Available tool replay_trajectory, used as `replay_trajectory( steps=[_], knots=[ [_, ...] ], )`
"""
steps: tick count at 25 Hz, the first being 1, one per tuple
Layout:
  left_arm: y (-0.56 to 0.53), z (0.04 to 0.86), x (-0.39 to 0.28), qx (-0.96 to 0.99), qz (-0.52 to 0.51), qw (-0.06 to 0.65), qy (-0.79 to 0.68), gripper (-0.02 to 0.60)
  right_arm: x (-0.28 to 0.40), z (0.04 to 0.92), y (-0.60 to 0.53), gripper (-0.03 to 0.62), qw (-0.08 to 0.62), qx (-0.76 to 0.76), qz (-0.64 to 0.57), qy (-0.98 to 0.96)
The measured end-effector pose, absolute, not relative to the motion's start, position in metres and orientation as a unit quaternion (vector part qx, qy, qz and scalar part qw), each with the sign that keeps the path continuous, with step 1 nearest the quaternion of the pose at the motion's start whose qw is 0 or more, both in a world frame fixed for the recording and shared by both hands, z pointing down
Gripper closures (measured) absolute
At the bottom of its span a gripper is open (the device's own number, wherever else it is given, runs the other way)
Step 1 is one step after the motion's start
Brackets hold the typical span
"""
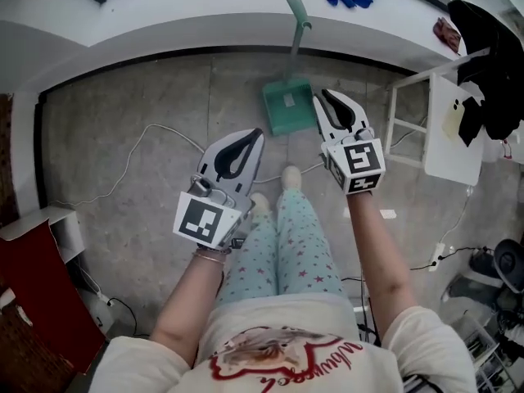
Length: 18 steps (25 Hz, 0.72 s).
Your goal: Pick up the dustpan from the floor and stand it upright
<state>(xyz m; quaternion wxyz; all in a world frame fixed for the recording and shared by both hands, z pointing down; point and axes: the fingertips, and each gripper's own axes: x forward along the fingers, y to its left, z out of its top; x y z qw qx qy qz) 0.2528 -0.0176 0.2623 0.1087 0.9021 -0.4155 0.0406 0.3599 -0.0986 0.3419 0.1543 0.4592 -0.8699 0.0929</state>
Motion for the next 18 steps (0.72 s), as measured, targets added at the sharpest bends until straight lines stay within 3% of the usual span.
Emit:
replay_trajectory(
  steps=[4, 9, 18],
  knots=[
    [0.004, 0.238, 0.265, 0.914, 0.031, 0.099, -0.393, 0.562, 0.346, 0.268, -0.030, 0.555, 0.056, 0.483, 0.119, -0.866],
    [0.041, 0.220, 0.288, 0.917, 0.020, 0.098, -0.386, 0.563, 0.357, 0.231, 0.034, 0.563, -0.004, 0.498, 0.162, -0.852],
    [0.140, 0.193, 0.350, 0.909, -0.043, 0.094, -0.403, 0.562, 0.428, 0.211, 0.144, 0.565, -0.017, 0.494, 0.154, -0.856]
  ],
)
